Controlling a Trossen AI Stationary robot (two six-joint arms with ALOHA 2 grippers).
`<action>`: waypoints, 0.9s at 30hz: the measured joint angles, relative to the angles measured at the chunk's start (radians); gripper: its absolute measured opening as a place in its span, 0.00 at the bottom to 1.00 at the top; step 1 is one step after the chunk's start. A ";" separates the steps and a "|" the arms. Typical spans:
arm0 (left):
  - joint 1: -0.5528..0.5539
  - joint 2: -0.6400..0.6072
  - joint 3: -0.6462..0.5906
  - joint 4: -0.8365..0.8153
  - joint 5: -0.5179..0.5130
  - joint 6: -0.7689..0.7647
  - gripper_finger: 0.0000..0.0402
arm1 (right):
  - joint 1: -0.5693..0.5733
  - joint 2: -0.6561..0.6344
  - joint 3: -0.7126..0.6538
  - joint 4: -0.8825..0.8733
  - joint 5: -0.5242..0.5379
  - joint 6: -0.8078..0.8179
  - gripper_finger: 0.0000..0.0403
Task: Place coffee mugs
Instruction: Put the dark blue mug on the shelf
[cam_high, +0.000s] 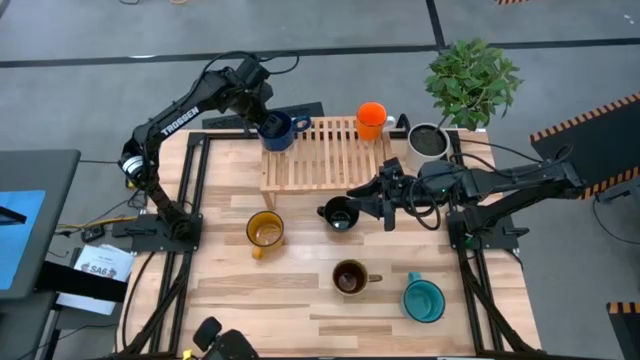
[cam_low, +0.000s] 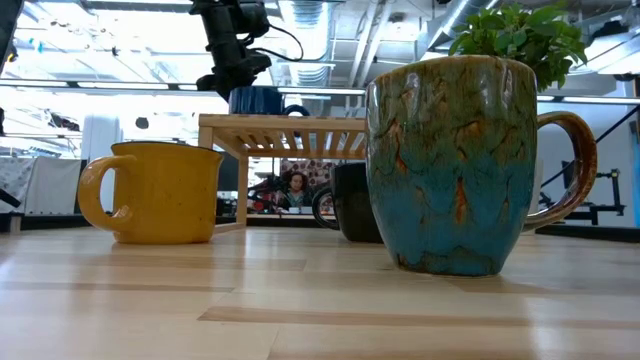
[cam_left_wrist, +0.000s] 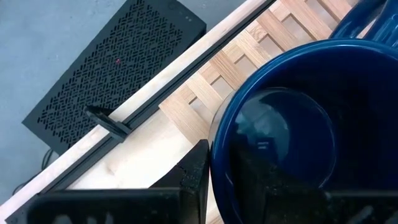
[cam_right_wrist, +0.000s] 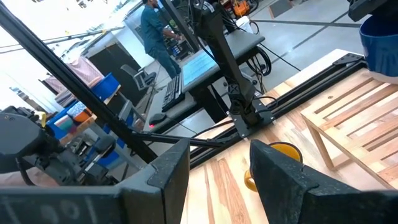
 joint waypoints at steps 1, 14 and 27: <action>0.000 0.000 0.000 0.000 0.000 0.005 0.12 | 0.000 0.000 0.000 0.000 0.000 0.000 0.48; 0.011 -0.012 0.000 0.032 0.083 -0.004 0.25 | 0.000 0.000 0.000 -0.001 0.000 -0.001 0.48; 0.008 -0.023 0.000 0.146 0.146 -0.062 0.33 | 0.000 0.000 0.000 -0.001 0.000 -0.010 0.48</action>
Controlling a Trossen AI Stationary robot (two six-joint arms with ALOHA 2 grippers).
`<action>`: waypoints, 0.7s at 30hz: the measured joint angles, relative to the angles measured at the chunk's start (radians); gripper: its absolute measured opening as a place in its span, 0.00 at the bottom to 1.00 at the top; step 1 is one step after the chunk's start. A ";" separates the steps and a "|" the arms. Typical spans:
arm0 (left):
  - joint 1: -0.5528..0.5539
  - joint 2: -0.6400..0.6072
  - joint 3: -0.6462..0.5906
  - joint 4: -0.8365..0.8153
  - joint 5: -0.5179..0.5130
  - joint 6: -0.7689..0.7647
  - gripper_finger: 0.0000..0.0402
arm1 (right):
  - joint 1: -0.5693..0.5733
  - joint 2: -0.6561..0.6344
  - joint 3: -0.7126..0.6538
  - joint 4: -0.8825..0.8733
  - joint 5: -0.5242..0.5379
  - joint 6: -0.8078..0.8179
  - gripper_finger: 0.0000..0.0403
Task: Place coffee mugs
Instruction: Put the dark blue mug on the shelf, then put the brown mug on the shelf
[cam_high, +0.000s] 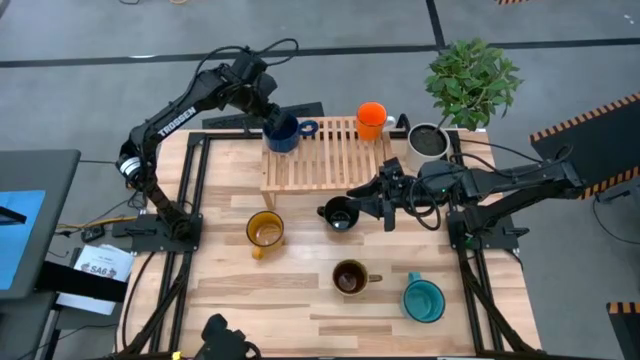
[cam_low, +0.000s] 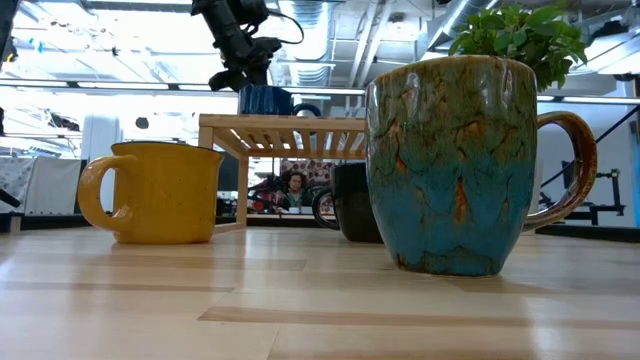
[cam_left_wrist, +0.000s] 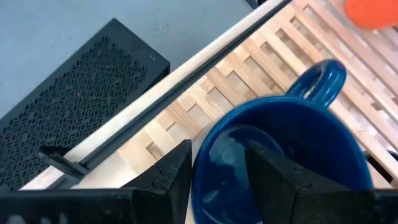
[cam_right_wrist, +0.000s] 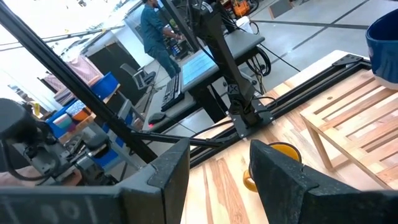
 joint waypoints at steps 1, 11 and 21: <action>0.005 -0.006 0.000 0.003 0.000 0.001 0.33 | -0.001 0.000 0.000 -0.001 0.000 -0.002 0.48; 0.011 -0.121 0.000 0.065 0.037 0.017 0.33 | -0.004 0.000 0.000 0.001 0.000 -0.017 0.48; -0.167 -0.416 -0.115 0.189 0.189 -0.053 0.33 | -0.004 0.000 0.000 0.004 0.001 -0.017 0.48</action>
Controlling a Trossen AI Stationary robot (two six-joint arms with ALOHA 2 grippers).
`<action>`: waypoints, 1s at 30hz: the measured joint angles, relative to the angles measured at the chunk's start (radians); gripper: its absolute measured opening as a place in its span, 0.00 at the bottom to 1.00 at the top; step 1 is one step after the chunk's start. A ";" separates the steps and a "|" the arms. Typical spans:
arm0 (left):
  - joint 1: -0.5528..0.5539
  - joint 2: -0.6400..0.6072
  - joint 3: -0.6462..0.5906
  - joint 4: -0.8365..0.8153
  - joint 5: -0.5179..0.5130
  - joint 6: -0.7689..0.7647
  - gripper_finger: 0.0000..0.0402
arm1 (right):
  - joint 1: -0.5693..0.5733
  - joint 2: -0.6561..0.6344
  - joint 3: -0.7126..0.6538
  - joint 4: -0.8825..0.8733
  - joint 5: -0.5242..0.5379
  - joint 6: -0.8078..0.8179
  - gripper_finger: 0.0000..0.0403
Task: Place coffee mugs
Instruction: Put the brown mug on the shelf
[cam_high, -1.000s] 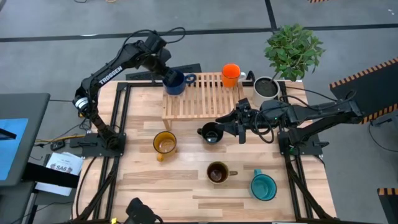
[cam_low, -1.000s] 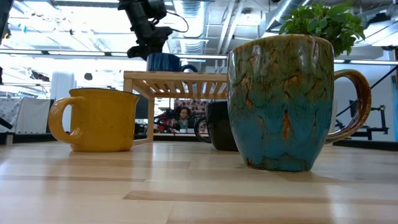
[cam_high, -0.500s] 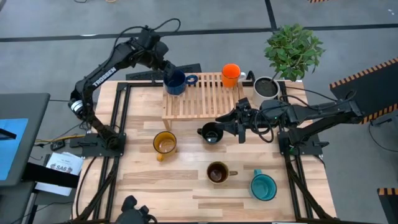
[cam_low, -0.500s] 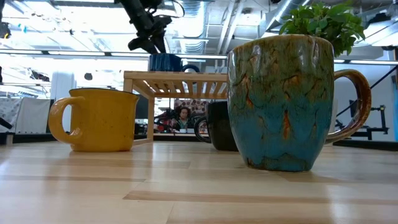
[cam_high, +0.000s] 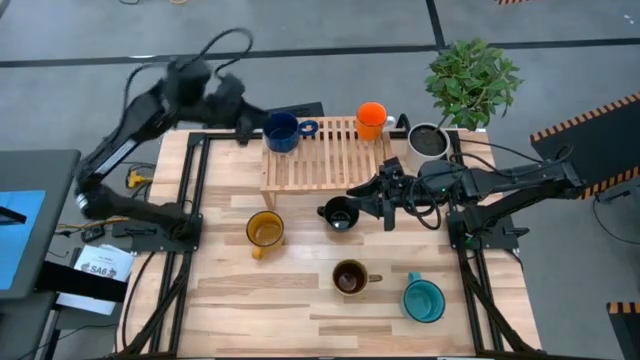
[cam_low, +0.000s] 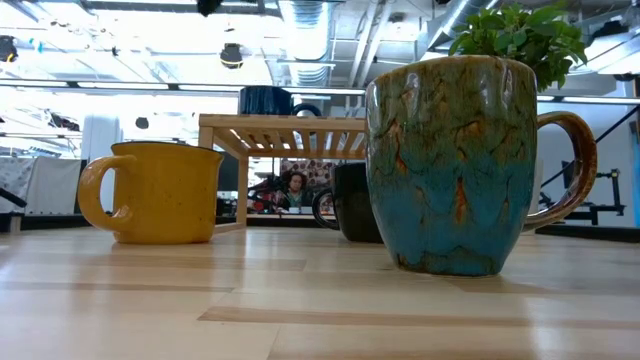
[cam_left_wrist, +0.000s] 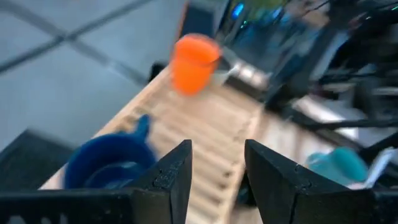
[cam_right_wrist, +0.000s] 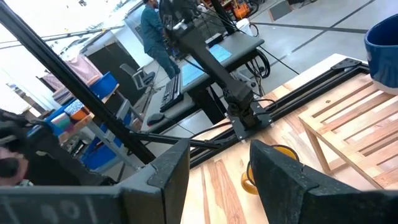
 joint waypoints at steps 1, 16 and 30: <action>-0.040 -0.048 -0.050 0.052 -0.020 -0.021 0.33 | 0.001 0.000 0.000 0.000 0.000 0.000 0.48; -0.543 -0.608 -0.809 0.797 -0.313 -0.301 0.33 | 0.140 0.091 -0.002 -0.621 -0.060 0.725 0.44; -0.558 -0.650 -0.837 0.794 -0.333 -0.311 0.33 | 0.218 0.334 0.000 -0.524 -0.176 0.778 0.44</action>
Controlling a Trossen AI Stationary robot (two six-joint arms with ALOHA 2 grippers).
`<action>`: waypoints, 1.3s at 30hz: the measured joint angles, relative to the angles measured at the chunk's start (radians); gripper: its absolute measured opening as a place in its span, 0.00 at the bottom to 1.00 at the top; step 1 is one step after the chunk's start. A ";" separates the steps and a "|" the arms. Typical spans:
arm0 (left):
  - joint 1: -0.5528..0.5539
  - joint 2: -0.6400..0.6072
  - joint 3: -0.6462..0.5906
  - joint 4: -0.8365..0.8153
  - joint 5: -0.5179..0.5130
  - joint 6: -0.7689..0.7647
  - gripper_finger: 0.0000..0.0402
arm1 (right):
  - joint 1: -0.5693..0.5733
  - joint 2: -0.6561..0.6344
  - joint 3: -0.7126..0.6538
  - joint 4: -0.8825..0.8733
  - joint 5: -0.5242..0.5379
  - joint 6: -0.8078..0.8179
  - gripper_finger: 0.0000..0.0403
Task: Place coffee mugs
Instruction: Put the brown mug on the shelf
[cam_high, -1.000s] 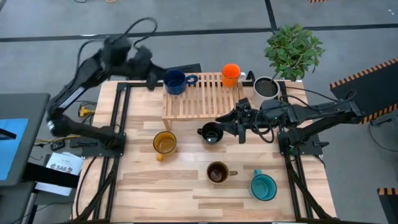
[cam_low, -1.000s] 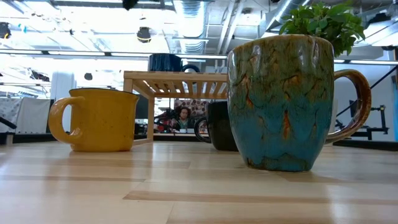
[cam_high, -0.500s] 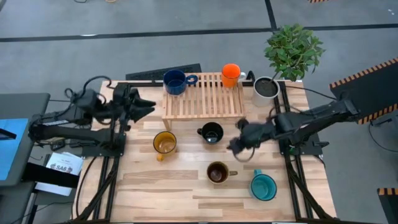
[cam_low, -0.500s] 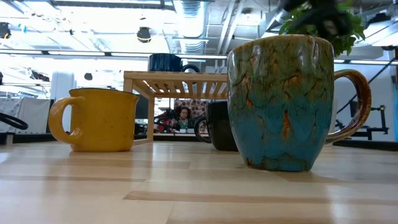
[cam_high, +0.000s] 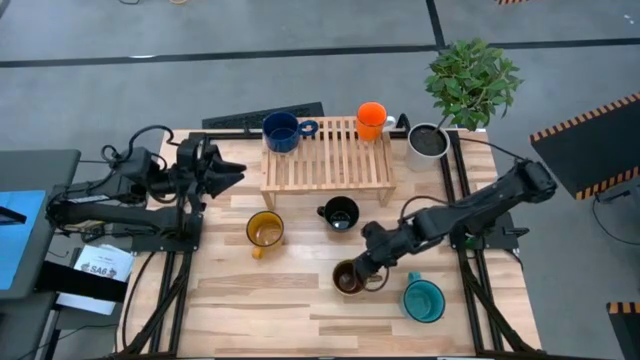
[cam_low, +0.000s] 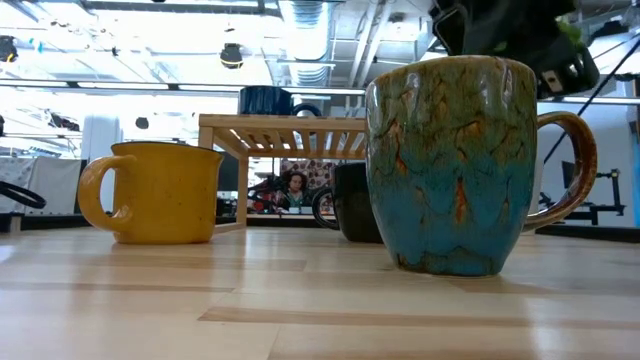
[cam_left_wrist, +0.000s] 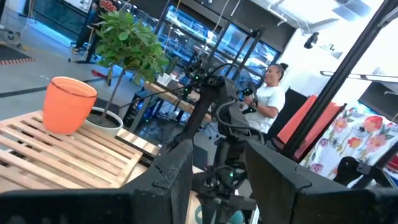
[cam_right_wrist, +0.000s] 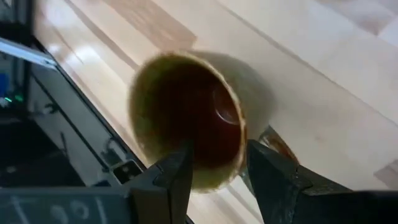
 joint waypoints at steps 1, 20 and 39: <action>0.000 0.000 0.000 -0.003 0.000 -0.004 0.33 | -0.002 0.011 0.000 -0.003 -0.013 -0.014 0.44; 0.000 0.000 0.000 -0.009 0.001 -0.025 0.33 | 0.004 0.104 0.034 -0.039 -0.067 -0.084 0.14; 0.000 0.000 0.000 -0.008 0.003 -0.024 0.33 | -0.424 0.184 1.004 -0.776 0.224 -0.563 0.14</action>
